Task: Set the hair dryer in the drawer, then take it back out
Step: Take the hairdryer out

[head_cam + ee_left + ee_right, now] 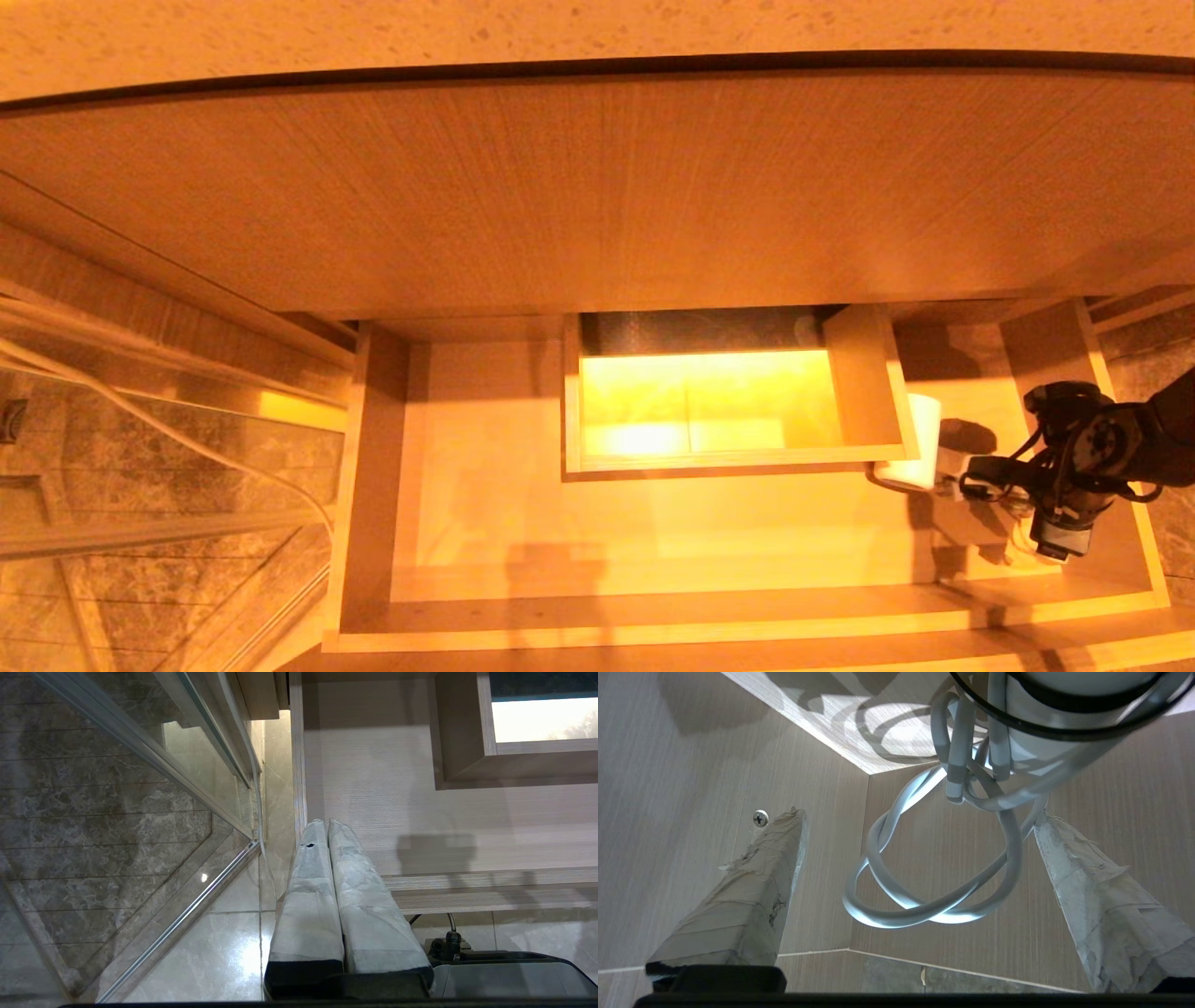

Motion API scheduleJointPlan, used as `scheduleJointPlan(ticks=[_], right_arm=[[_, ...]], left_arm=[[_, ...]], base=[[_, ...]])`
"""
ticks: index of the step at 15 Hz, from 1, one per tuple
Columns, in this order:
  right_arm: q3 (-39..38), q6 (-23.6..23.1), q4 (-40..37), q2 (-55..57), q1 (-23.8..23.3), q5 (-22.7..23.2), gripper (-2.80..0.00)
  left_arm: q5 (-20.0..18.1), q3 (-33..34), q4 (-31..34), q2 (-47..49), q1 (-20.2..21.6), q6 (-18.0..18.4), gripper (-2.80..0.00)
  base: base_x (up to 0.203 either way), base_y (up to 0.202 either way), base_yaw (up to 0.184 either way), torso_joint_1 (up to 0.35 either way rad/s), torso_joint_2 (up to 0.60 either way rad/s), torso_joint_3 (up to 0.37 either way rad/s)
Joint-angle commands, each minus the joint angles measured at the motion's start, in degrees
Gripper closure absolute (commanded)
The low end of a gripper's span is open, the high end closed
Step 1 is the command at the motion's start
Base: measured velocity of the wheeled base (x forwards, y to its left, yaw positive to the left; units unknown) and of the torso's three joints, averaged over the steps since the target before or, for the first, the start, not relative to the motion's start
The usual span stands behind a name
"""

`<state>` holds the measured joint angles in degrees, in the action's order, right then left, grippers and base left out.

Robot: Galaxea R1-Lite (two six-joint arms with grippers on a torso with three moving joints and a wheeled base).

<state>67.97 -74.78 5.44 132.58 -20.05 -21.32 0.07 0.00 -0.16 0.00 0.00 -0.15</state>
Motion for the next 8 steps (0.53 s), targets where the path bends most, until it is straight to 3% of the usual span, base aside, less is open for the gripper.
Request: scheduleJointPlan(ticks=[1,2,8], right_arm=[[0.24,-0.46,0.11,0.66,0.01,-0.04,-2.80],[0.21,-0.46,0.18,0.66,0.01,0.12,0.00],[1.22,0.25,0.44,1.26,0.01,0.05,0.00]], left_arm=[[0.01,0.00,-0.02,0.00,0.00,-0.02,0.00],[0.01,0.00,-0.02,0.00,0.00,-0.02,0.00],[0.01,0.00,-0.02,0.00,0.00,-0.02,0.00]], base=[[0.000,0.000,0.000,0.000,0.00,0.000],[0.000,0.000,0.000,0.000,0.00,0.000],[0.000,0.000,0.000,0.000,0.00,0.000]])
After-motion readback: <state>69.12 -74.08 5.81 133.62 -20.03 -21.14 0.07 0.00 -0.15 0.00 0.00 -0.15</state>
